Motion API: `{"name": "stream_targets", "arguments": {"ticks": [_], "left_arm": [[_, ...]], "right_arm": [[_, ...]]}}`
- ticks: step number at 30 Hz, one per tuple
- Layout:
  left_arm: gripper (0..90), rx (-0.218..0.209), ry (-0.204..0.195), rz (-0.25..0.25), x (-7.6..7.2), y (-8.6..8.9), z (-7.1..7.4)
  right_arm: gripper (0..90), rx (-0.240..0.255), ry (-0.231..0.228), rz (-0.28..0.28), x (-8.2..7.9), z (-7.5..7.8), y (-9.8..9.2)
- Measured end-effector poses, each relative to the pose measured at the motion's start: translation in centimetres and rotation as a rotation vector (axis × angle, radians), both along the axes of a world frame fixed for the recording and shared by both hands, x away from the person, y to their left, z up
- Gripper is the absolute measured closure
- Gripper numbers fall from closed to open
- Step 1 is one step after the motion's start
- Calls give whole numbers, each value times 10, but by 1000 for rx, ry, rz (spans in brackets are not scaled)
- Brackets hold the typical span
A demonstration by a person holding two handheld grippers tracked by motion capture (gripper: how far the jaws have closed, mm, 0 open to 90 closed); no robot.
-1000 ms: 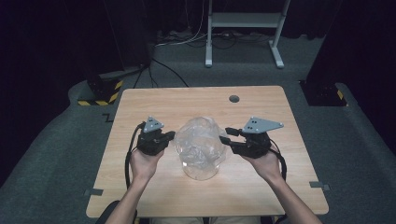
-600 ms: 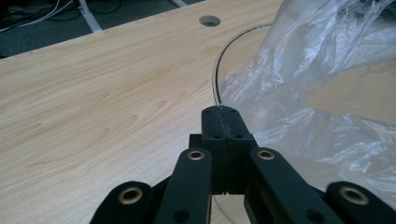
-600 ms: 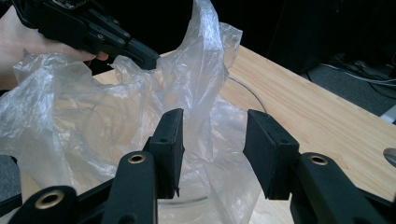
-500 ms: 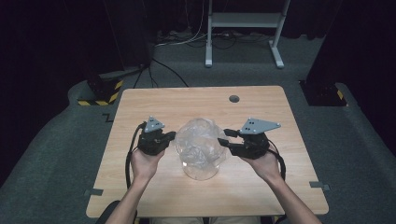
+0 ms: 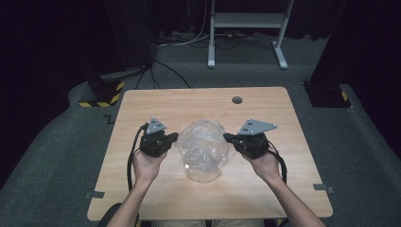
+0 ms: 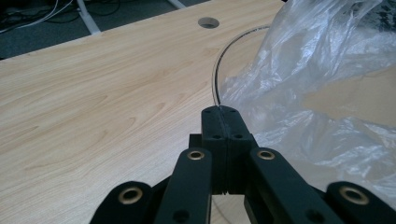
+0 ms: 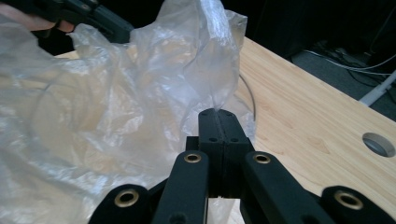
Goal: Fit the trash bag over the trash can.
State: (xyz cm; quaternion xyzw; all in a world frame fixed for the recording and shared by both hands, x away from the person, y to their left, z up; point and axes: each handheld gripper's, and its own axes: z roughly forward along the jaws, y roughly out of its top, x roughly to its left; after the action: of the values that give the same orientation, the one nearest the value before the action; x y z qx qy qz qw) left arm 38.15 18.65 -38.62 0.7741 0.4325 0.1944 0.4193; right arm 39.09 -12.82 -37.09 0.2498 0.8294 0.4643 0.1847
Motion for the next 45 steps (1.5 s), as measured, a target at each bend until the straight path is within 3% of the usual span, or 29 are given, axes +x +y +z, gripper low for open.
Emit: {"name": "stream_targets", "arguments": {"ticks": [26,36,45], "left_arm": [[893,-31,11,22,10,3,-7],[889,-64,66,26,17,5,-14],[890,-63,106,19,21,6,-18]], "right_arm": [[900,9,29,-117,28,-16,-1],[900,-9,50,-135,36,-26,2],[900,-40,89,-145,42,-38,2]]}}
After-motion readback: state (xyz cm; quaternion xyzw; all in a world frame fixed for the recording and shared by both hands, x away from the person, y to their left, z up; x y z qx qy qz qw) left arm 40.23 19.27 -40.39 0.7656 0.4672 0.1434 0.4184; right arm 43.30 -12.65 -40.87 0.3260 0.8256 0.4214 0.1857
